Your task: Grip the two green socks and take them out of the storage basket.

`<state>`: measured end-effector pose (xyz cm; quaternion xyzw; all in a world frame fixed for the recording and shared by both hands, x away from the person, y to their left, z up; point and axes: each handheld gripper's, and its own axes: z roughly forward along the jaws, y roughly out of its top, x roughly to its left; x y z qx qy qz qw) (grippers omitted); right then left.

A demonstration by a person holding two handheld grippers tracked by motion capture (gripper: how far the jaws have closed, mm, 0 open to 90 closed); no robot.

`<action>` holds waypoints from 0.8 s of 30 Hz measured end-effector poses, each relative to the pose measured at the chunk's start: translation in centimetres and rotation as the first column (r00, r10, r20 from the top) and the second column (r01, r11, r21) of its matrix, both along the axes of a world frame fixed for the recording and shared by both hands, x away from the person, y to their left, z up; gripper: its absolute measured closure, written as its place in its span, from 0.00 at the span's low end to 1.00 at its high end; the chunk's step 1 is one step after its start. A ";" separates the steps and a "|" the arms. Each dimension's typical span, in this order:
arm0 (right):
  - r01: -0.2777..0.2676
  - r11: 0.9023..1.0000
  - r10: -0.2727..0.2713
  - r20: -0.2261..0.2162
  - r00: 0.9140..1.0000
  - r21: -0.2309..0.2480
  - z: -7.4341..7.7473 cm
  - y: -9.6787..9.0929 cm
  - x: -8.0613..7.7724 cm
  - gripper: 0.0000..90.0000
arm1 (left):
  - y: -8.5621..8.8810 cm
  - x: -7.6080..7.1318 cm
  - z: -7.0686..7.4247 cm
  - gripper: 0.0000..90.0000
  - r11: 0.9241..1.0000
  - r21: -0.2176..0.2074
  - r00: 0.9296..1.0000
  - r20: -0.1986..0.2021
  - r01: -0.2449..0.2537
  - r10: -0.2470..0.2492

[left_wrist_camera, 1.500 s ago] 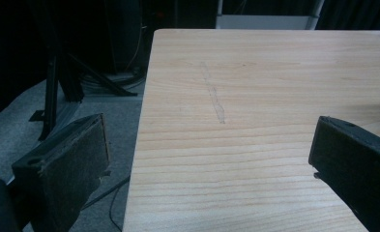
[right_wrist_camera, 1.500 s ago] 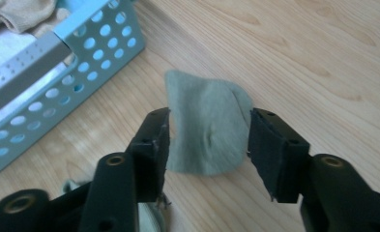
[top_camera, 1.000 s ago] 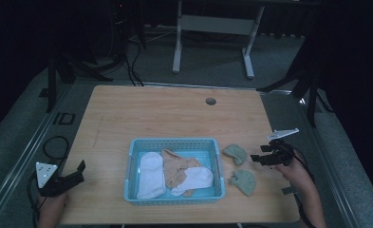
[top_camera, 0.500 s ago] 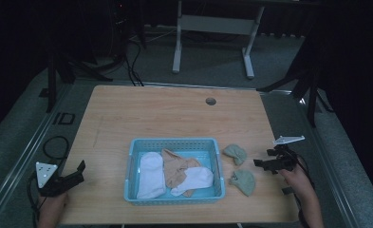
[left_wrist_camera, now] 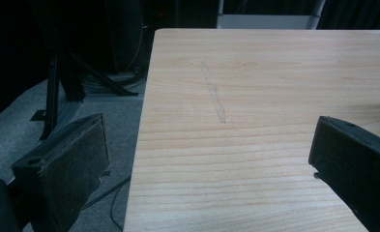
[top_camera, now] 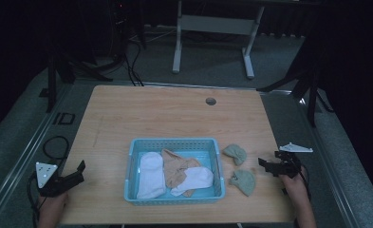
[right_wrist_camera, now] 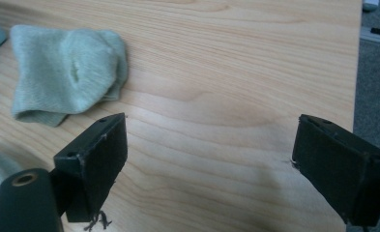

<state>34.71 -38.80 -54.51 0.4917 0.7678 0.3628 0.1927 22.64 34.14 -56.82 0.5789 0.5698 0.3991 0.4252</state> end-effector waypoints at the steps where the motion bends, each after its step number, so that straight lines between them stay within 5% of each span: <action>1: 0.010 1.000 -0.010 0.001 1.000 0.007 -0.1 -0.1 -0.1 0.13 | 0.0 0.0 0.0 0.00 1.000 -0.001 1.000 0.000 0.000 0.000; 9: 0.104 0.993 -0.107 0.054 0.993 0.061 -0.7 -0.8 -0.8 0.14 | 0.0 0.0 0.0 0.00 1.000 0.000 1.000 -0.001 0.001 -0.001; 14: 0.148 0.986 -0.157 0.130 0.979 0.075 -0.7 -1.1 -1.4 0.15 | 0.0 0.0 0.0 0.00 1.000 0.000 1.000 0.000 0.001 -0.001; 24: 0.113 0.986 -0.138 0.220 0.966 0.121 -0.7 -1.6 -2.0 0.15 | 0.1 0.0 0.0 0.00 1.000 -0.003 1.000 -0.003 0.000 0.000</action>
